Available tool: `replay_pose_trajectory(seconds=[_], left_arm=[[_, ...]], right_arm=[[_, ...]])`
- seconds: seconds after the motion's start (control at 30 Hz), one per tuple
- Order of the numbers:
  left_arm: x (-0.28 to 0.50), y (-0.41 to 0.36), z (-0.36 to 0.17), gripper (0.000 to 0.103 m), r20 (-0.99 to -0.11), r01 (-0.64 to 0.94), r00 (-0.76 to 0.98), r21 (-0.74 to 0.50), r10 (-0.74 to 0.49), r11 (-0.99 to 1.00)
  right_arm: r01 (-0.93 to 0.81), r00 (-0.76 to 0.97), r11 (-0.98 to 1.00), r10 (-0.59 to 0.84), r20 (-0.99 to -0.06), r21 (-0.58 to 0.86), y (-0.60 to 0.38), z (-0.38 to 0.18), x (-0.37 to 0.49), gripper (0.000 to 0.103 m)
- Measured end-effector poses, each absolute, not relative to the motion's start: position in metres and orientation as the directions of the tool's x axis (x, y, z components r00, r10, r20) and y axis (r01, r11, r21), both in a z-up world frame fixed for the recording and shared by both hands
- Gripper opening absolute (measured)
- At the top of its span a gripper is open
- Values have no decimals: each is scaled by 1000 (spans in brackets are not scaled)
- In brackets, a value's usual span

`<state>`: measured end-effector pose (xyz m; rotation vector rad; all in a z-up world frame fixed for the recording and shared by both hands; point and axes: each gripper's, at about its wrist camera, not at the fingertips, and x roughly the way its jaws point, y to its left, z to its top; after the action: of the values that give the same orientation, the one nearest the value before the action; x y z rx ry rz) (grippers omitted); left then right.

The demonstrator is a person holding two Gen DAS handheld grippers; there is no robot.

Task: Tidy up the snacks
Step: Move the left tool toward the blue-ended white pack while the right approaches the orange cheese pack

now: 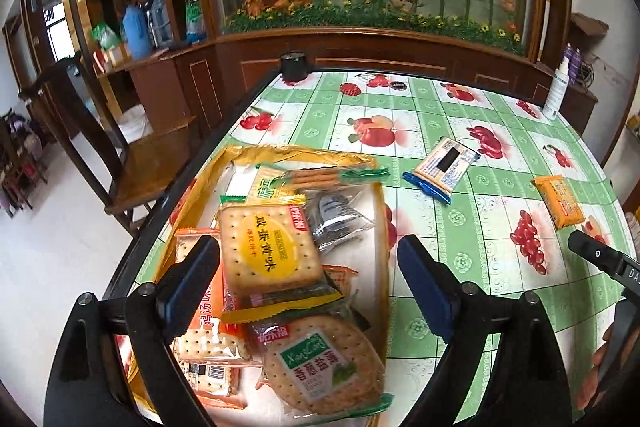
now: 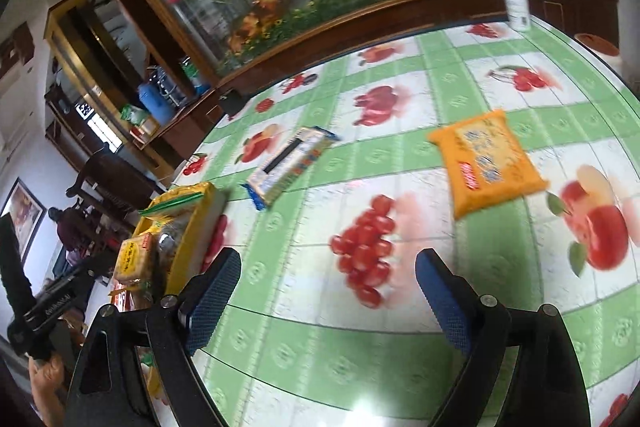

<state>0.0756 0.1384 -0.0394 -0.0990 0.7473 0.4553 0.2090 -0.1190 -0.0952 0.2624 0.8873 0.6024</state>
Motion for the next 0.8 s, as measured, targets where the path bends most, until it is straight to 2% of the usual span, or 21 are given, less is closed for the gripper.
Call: replay_pose_trajectory(seconds=[0.47, 0.73, 0.8], left_arm=[[115, 88, -53, 91, -709, -287, 659, 73, 252, 955], [151, 68, -65, 91, -733, -221, 654, 52, 187, 974], [162, 65, -67, 91, -730, -219, 656, 57, 190, 974]], right_arm=[[-313, 514, 856, 517, -685, 412, -164, -116, 217, 91], [-279, 577, 917, 396, -714, 284, -161, -114, 258, 94], [-270, 580, 928, 369, -726, 256, -157, -115, 271, 99]])
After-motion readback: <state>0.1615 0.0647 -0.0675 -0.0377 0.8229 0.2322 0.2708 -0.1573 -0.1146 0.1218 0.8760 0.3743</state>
